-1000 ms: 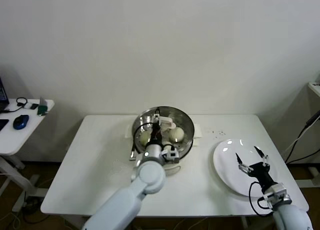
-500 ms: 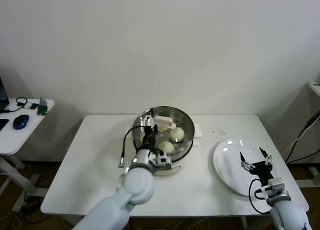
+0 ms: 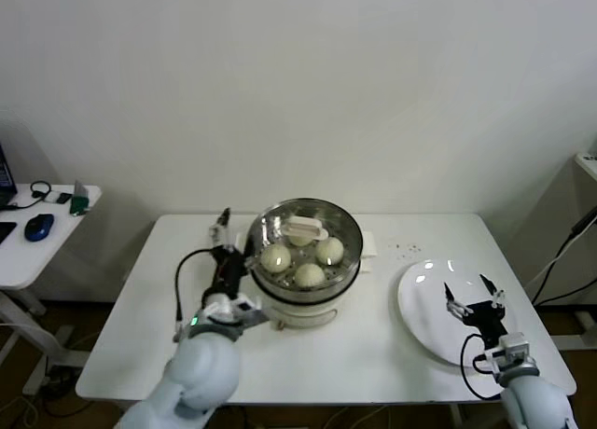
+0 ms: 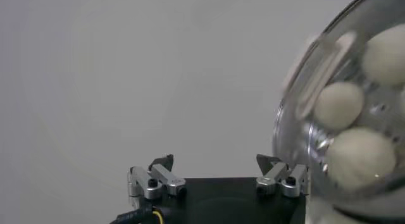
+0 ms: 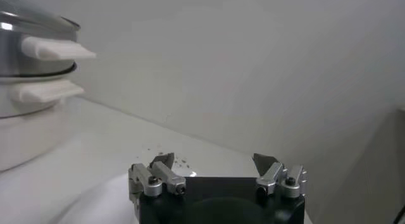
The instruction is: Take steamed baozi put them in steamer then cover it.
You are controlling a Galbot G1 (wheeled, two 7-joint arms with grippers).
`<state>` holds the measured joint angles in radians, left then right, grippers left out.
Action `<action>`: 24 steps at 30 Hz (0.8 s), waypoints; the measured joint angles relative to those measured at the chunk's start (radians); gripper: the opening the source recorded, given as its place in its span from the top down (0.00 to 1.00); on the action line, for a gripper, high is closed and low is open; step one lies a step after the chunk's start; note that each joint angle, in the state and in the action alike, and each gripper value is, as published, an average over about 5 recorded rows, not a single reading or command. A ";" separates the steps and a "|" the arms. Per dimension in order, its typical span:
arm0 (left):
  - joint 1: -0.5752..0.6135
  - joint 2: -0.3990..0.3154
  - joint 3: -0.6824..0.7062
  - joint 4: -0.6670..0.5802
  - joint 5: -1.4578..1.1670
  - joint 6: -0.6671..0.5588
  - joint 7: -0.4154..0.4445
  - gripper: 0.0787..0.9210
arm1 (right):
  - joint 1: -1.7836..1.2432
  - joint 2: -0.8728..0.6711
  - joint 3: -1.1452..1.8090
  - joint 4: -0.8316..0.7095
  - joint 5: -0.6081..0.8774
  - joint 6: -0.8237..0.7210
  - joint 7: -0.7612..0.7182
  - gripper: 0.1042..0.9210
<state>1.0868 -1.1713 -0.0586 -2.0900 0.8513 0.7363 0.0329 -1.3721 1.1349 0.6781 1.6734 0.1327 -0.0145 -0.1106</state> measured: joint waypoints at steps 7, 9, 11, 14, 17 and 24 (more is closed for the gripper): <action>0.176 -0.045 -0.218 -0.007 -0.277 -0.098 -0.136 0.12 | -0.020 0.015 0.000 0.027 0.013 0.025 -0.015 0.12; 0.229 -0.068 -0.276 0.002 -0.357 -0.173 -0.161 0.12 | -0.025 0.020 0.001 0.031 0.016 0.033 -0.019 0.12; 0.279 -0.093 -0.327 0.015 -0.434 -0.260 -0.179 0.12 | -0.028 0.025 0.002 0.033 0.018 0.042 -0.022 0.12; 0.345 -0.125 -0.384 0.037 -0.540 -0.387 -0.201 0.12 | -0.033 0.031 0.003 0.036 0.020 0.056 -0.027 0.12; 0.393 -0.146 -0.422 0.061 -0.629 -0.492 -0.215 0.12 | -0.037 0.035 0.003 0.042 0.025 0.066 -0.034 0.12; 0.456 -0.167 -0.464 0.118 -0.750 -0.657 -0.235 0.12 | -0.047 0.041 0.004 0.048 0.042 0.086 -0.051 0.12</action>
<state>1.5428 -1.3382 -0.5221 -1.9718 0.1015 0.0793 -0.2019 -1.4191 1.1763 0.6824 1.7210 0.1748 0.0720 -0.1619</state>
